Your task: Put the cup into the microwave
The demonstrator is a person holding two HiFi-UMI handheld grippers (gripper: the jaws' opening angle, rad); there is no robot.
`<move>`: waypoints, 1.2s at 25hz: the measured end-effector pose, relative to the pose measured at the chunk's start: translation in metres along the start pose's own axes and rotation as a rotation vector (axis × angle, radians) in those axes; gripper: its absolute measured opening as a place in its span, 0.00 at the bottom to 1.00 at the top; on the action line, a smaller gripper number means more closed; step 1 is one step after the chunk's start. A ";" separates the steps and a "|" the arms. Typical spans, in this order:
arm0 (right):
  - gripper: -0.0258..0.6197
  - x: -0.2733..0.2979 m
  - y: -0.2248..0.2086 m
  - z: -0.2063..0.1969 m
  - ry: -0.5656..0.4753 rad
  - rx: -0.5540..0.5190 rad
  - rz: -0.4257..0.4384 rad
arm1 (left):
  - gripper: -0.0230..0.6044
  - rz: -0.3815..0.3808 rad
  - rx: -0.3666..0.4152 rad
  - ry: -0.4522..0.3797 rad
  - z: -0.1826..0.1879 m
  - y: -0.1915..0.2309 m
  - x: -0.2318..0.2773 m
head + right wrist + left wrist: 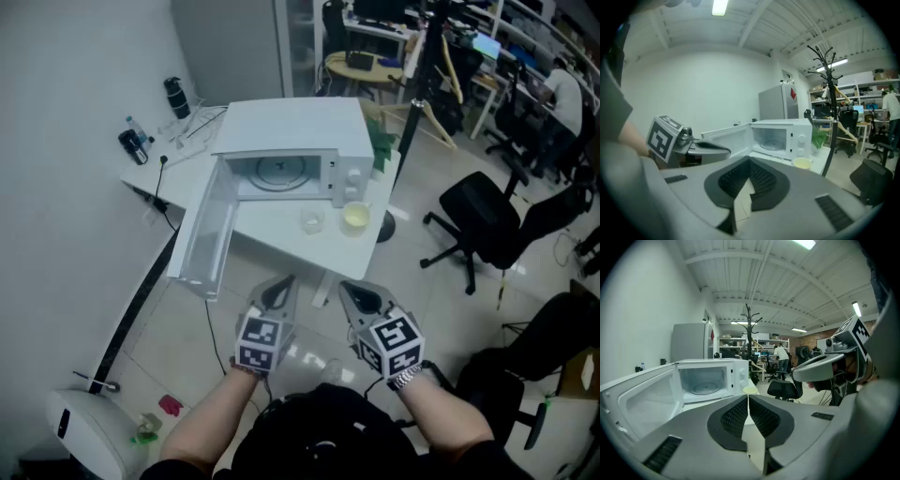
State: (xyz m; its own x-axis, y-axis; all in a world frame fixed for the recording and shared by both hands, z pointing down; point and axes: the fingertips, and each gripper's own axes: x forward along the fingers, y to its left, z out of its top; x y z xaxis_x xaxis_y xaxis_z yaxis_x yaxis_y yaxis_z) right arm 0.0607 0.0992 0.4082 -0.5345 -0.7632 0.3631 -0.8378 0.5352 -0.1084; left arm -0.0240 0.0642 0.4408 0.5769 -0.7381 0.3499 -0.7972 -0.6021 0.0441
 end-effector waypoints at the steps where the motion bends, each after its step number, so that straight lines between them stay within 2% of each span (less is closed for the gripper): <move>1: 0.06 0.001 -0.007 0.000 -0.001 -0.003 0.005 | 0.08 0.002 -0.002 0.003 0.000 -0.001 0.008; 7: 0.06 0.007 -0.040 -0.001 0.009 -0.021 0.030 | 0.14 0.039 -0.016 0.019 -0.003 -0.001 0.048; 9: 0.06 0.009 -0.047 -0.002 0.018 -0.024 0.038 | 0.21 0.053 -0.020 0.032 -0.009 0.001 0.058; 13: 0.06 0.014 -0.055 -0.007 0.030 -0.024 0.052 | 0.25 0.067 -0.009 0.064 -0.021 0.006 0.076; 17: 0.06 0.021 -0.064 -0.013 0.046 -0.024 0.057 | 0.37 0.077 0.001 0.081 -0.028 0.014 0.099; 22: 0.06 0.033 -0.076 -0.017 0.069 -0.029 0.051 | 0.46 0.093 -0.007 0.115 -0.042 0.028 0.130; 25: 0.06 0.043 -0.085 -0.017 0.074 -0.032 0.045 | 0.57 0.094 -0.007 0.141 -0.052 0.038 0.151; 30: 0.06 0.061 -0.102 -0.019 0.096 -0.024 0.030 | 0.59 0.095 0.000 0.172 -0.061 0.054 0.186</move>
State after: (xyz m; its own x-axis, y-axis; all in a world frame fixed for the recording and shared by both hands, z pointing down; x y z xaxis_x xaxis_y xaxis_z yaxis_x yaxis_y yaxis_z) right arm 0.1155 0.0055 0.4589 -0.5455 -0.7087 0.4474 -0.8178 0.5668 -0.0993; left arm 0.0298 -0.0872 0.5655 0.4601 -0.7287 0.5072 -0.8465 -0.5324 0.0030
